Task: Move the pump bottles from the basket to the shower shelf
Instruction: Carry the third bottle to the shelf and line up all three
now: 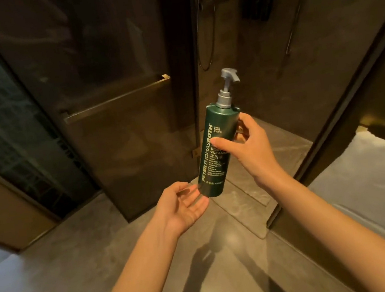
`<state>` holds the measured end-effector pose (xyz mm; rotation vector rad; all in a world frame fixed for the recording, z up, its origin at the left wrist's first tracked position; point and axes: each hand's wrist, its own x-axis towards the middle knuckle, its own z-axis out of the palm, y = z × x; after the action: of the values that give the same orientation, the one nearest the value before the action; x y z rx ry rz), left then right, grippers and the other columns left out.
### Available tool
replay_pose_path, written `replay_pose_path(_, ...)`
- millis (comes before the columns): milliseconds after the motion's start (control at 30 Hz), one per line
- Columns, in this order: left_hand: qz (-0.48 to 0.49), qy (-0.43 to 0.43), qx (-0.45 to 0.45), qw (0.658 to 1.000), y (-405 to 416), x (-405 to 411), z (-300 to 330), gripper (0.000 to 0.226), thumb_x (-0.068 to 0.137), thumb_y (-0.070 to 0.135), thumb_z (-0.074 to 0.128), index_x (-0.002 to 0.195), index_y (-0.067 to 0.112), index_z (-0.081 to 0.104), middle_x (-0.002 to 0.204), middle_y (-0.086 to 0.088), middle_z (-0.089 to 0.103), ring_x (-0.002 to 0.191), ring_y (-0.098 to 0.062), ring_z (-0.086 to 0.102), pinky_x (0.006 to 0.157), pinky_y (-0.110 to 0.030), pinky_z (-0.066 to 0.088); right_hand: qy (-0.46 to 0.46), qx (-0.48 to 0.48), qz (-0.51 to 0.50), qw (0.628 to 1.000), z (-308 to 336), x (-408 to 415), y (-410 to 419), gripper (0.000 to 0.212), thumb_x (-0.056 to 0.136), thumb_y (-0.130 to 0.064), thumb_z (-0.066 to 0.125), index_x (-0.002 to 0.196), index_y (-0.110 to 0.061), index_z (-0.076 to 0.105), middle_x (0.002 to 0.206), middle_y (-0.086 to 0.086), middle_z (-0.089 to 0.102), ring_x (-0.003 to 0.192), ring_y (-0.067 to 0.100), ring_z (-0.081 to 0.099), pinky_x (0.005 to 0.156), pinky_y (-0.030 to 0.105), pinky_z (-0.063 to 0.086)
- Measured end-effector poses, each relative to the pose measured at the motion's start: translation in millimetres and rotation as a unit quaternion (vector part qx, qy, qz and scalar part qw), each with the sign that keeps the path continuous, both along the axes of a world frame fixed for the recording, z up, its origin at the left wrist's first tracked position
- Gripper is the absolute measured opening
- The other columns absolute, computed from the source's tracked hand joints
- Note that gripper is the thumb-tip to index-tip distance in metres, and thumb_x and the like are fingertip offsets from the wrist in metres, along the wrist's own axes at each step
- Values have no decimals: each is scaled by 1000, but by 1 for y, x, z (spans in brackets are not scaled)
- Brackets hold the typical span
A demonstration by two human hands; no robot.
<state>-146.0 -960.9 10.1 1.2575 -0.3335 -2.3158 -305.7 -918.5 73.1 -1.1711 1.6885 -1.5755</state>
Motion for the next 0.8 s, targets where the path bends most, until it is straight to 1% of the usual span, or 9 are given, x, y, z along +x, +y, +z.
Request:
replay_pose_path(133, 14, 2, 14, 1000, -74, -26, -16, 19, 89, 15, 46, 91, 0, 57, 98, -18, 62, 92, -31, 58, 94, -42, 42, 5, 6, 13, 1000, -16, -29, -83, 64, 70, -21, 80, 127, -18, 51, 122, -3, 61, 108, 8, 59, 86, 22, 49)
replay_pose_path(267, 4, 10, 6, 1000, -168, -64, -23, 20, 89, 14, 44, 92, -1, 58, 97, -18, 60, 91, -32, 57, 91, -42, 42, 20, 9, 7, 1000, -17, -65, -172, 66, 68, -24, 81, 127, -20, 51, 120, -4, 63, 107, 9, 60, 88, 26, 51)
replay_pose_path(433, -63, 21, -18, 998, -279, -134, -10, 19, 90, 15, 44, 88, 1, 57, 92, -15, 61, 86, -29, 58, 91, -40, 42, 27, -12, -54, 998, 5, -125, -261, 65, 69, -18, 81, 127, -17, 51, 115, -5, 63, 99, -1, 60, 75, 9, 50)
replay_pose_path(467, -75, 22, -19, 997, -297, -151, -10, 18, 89, 15, 44, 87, 2, 57, 90, -14, 60, 84, -28, 57, 88, -40, 43, 27, -13, -69, 997, 5, -138, -274, 65, 69, -17, 81, 126, -17, 51, 114, -6, 63, 98, -2, 59, 74, 6, 49)
replay_pose_path(533, -99, 23, -12, 995, -323, -183, -13, 17, 86, 18, 44, 85, 4, 55, 83, -11, 57, 76, -24, 54, 74, -37, 47, 24, -8, -97, 995, 0, -165, -294, 63, 69, -16, 81, 125, -17, 52, 110, -10, 63, 97, -3, 58, 73, 4, 47)
replay_pose_path(567, -111, 17, -7, 994, -333, -197, -17, 21, 88, 20, 43, 90, 4, 56, 83, -12, 58, 77, -25, 56, 72, -38, 49, 15, -4, -113, 993, -6, -179, -302, 62, 69, -15, 80, 124, -18, 52, 108, -13, 62, 96, -4, 58, 72, 4, 47)
replay_pose_path(667, -133, 0, 32, 991, -359, -236, -32, 32, 94, 24, 40, 112, 1, 52, 104, -19, 62, 93, -31, 58, 84, -41, 46, -13, 12, -151, 988, -28, -220, -324, 57, 70, -14, 80, 119, -23, 53, 103, -18, 61, 92, -8, 58, 69, 6, 47)
replay_pose_path(733, -147, -14, 44, 988, -378, -267, -38, 34, 95, 24, 38, 115, 0, 51, 114, -20, 58, 95, -32, 56, 84, -41, 44, -19, 24, -164, 986, -41, -250, -342, 54, 71, -15, 79, 118, -24, 53, 103, -19, 61, 93, -8, 58, 70, 9, 46)
replay_pose_path(800, -152, -30, 45, 987, -401, -301, -41, 32, 95, 23, 38, 110, -1, 53, 114, -20, 58, 97, -33, 56, 90, -42, 42, -16, 24, -172, 985, -49, -282, -366, 54, 71, -17, 80, 119, -22, 55, 105, -16, 63, 96, -4, 59, 70, 10, 47)
